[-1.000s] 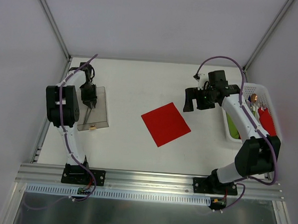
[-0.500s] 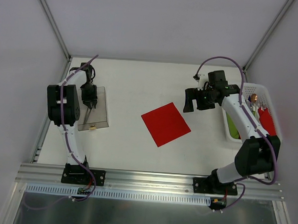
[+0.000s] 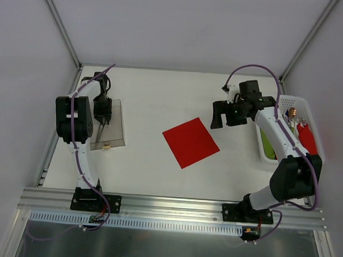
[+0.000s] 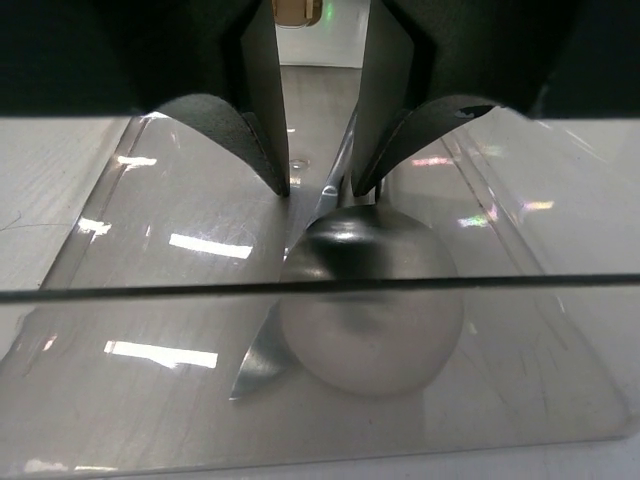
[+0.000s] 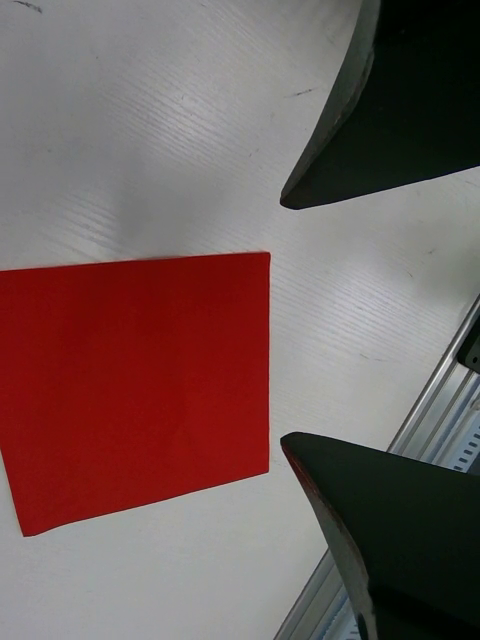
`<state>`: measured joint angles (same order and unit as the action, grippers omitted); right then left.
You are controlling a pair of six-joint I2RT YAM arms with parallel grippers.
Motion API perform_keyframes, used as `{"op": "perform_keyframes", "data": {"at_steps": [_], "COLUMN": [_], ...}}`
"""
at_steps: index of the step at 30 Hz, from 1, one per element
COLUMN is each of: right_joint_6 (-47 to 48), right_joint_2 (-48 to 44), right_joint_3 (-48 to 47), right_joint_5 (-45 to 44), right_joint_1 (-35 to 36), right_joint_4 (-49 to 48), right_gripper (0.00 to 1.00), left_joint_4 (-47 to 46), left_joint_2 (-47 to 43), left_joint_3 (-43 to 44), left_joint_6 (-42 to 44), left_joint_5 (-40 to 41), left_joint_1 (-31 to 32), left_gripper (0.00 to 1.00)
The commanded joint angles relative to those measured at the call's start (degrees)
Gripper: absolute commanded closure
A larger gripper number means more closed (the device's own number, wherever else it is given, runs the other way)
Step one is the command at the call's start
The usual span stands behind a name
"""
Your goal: Place the utensils on the paper napkin and roll it up
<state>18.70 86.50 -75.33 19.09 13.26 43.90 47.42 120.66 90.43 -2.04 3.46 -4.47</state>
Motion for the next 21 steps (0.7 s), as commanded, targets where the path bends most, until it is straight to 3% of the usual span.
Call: {"op": "perform_keyframes", "data": {"at_steps": [1,3,9,21], "right_joint_6": [0.73,0.73,0.9,0.64], "right_joint_2": [0.16,0.07,-0.37,-0.81], "right_joint_3": [-3.07,-2.98,-2.45,-2.63], "right_joint_5": [1.3,1.21,0.95,1.47], "right_joint_1": [0.28,0.28,0.19,0.19], "right_joint_4": [0.57,0.66,0.66,0.66], "right_gripper": [0.01,0.01,0.01,0.01], "left_joint_4": [0.39,0.39,0.31,0.39], "left_joint_2": [3.44,3.44,0.81,-11.67], "left_joint_3": [0.27,-0.51,-2.1,-2.72], "left_joint_6": [1.52,1.52,0.29,-1.64], "left_joint_5": [-0.21,-1.7,-3.29,-9.35], "left_joint_1": [-0.28,-0.28,-0.1,4.2], "left_gripper": [0.69,0.72,1.0,1.0]}}
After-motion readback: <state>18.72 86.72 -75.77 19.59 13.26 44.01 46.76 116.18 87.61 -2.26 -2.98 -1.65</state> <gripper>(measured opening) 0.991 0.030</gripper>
